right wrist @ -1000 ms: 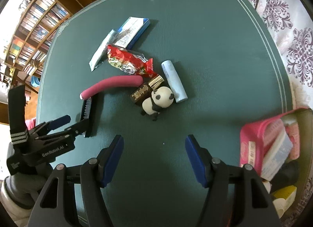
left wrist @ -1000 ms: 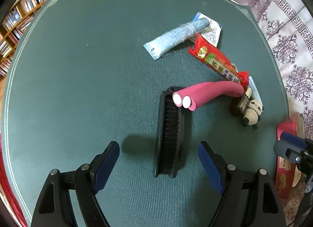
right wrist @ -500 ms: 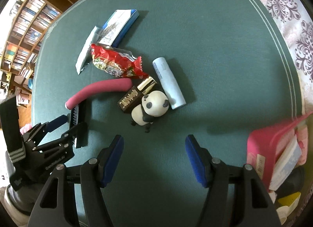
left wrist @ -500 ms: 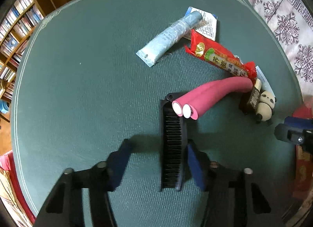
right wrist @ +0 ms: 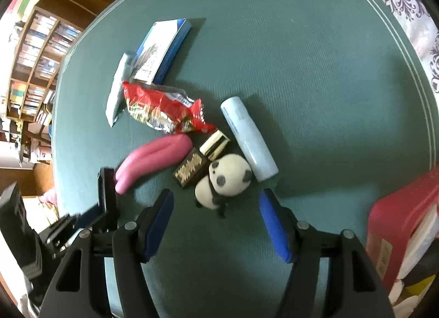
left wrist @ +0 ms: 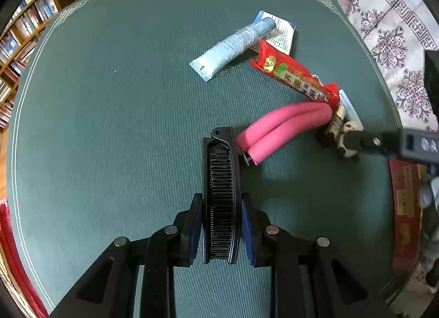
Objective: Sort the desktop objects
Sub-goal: 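Grasp the black comb with the left tool while the right tool grasps the panda figure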
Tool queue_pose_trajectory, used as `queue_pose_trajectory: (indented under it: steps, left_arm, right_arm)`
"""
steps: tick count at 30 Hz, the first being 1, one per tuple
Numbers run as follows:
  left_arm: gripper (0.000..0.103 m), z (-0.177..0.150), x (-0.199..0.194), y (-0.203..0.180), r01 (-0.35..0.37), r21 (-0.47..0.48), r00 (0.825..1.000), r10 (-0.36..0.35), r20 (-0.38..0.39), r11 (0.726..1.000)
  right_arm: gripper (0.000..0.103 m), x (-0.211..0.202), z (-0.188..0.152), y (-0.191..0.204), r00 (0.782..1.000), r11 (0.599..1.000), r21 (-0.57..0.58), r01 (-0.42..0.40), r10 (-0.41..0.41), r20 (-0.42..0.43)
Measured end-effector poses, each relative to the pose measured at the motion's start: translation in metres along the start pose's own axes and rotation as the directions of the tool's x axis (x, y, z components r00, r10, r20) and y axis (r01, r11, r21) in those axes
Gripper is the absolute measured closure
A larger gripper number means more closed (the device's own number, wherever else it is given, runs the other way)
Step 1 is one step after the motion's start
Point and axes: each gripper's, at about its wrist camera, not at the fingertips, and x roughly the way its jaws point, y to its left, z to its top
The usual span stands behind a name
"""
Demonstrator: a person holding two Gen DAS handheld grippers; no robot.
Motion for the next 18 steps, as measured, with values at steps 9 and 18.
queue_pose_trajectory:
  steps: [9, 18]
  left_arm:
    - [0.076, -0.010, -0.014, 0.001, 0.010, -0.022, 1.000, -0.010, 0.001, 1.000]
    - [0.076, -0.014, -0.025, -0.008, 0.015, -0.025, 1.000, -0.015, 0.004, 1.000]
  right_arm:
    - [0.047, 0.008, 0.014, 0.005, 1.000, 1.000, -0.007, 0.019, -0.019, 0.020]
    - [0.068, -0.005, 0.005, 0.003, 0.999, 0.999, -0.036, 0.025, -0.024, 0.022]
